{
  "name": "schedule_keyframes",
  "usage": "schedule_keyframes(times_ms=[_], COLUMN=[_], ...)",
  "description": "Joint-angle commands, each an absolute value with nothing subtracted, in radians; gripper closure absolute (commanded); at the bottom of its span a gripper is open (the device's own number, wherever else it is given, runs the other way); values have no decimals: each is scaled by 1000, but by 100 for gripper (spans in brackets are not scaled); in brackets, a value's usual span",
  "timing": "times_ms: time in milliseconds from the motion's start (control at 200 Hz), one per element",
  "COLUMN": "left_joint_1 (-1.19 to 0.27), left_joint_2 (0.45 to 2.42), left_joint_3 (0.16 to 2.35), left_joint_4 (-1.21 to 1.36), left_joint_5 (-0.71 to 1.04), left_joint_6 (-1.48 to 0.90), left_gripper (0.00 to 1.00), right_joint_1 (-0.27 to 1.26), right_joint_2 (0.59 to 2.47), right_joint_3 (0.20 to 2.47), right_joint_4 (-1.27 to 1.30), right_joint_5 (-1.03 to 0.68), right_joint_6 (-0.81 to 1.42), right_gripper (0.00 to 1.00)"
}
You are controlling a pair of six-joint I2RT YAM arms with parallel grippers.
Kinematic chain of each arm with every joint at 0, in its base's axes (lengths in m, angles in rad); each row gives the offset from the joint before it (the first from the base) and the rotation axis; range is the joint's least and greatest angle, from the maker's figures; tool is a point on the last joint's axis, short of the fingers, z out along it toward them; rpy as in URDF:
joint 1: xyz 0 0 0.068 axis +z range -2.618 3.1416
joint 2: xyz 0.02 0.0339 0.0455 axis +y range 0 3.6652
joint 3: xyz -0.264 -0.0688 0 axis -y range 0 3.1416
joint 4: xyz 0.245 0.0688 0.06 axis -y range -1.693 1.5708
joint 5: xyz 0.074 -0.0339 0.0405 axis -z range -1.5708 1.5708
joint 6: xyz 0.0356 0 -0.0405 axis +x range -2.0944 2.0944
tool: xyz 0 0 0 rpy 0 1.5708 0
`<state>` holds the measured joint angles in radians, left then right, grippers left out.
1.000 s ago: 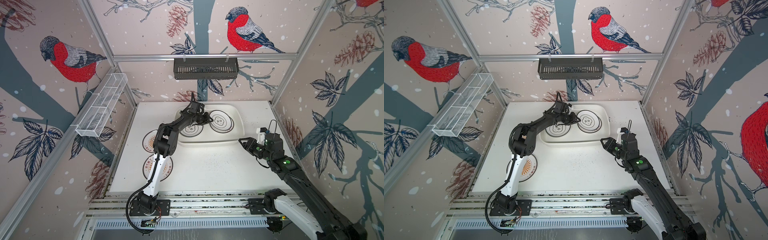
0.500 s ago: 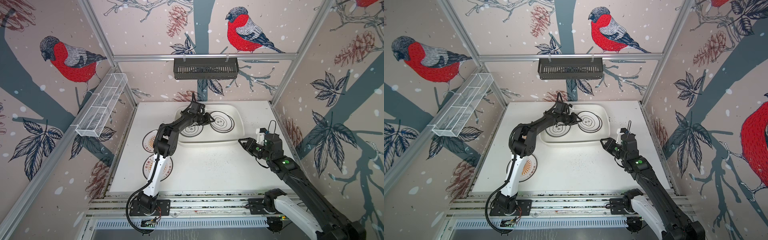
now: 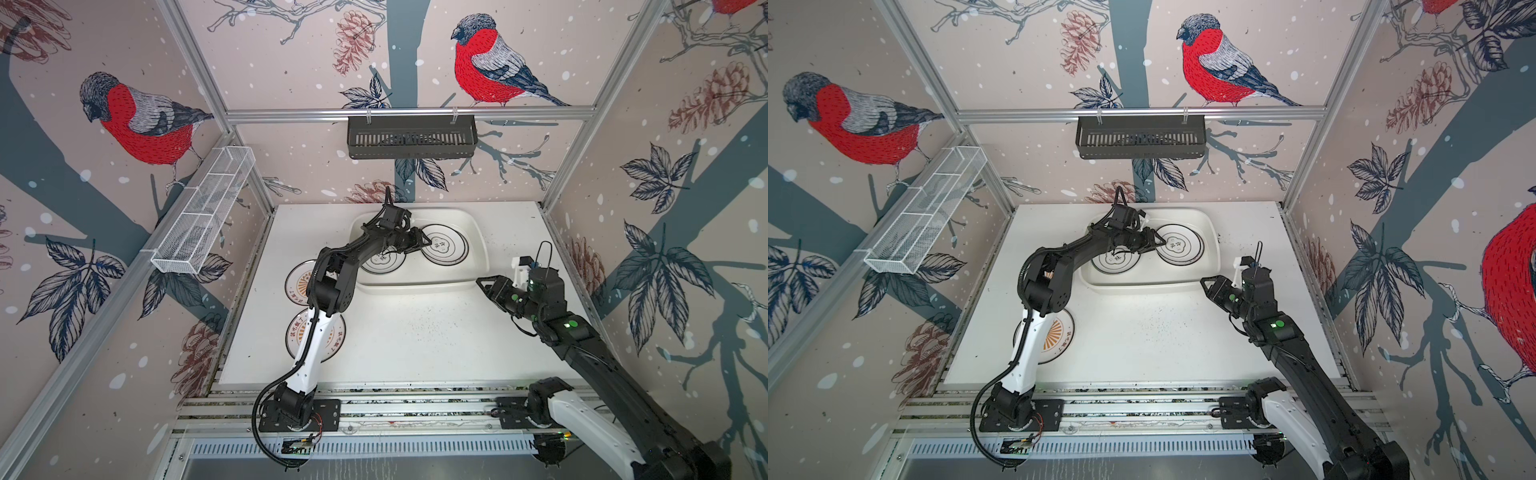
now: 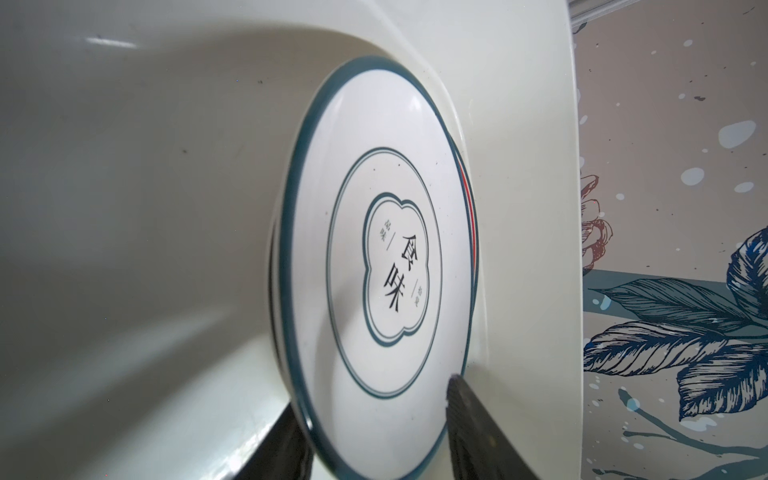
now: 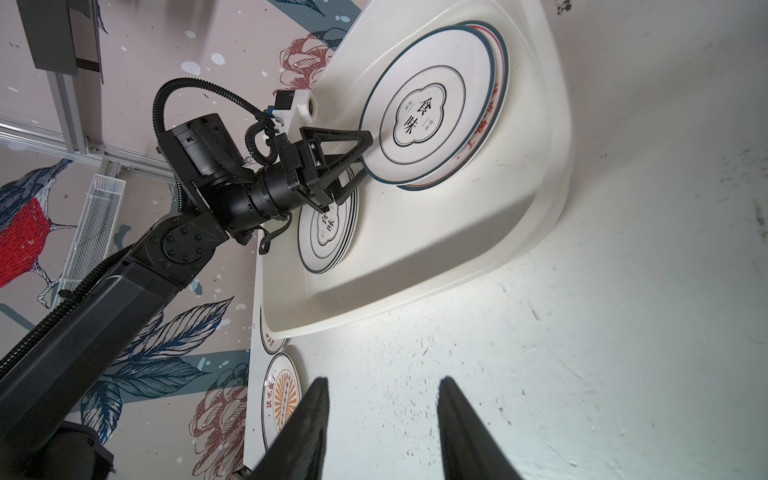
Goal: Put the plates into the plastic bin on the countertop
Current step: 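Lower the cloud-motif plate with the left gripper onto the sunburst plate in the bin, then open the left gripper and lift it out of the bin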
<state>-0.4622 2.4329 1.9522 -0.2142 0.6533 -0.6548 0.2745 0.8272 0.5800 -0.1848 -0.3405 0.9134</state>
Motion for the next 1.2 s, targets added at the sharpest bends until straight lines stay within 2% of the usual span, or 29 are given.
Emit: schedule_keyframes(times_ms=[0,620,1196], left_joint_1=[-466,-482,-486], left_joint_2=[2416,2383,2354], left_joint_3=[1946,1901,1855], left_joint_4=[-165,-156,-176], left_joint_5=[668,667,627], left_joint_6=[-658,-660,-649], left_gripper=[48,39,35], right_joint_1=[273,272,273], right_joint_2=[826,803,775], right_joint_3=[580,575,566], right_joint_4=[-158,-161,-166], right_joint_5=[-353,-353,-355], right_joint_6=[917,922,930], right_gripper=[55,55,55])
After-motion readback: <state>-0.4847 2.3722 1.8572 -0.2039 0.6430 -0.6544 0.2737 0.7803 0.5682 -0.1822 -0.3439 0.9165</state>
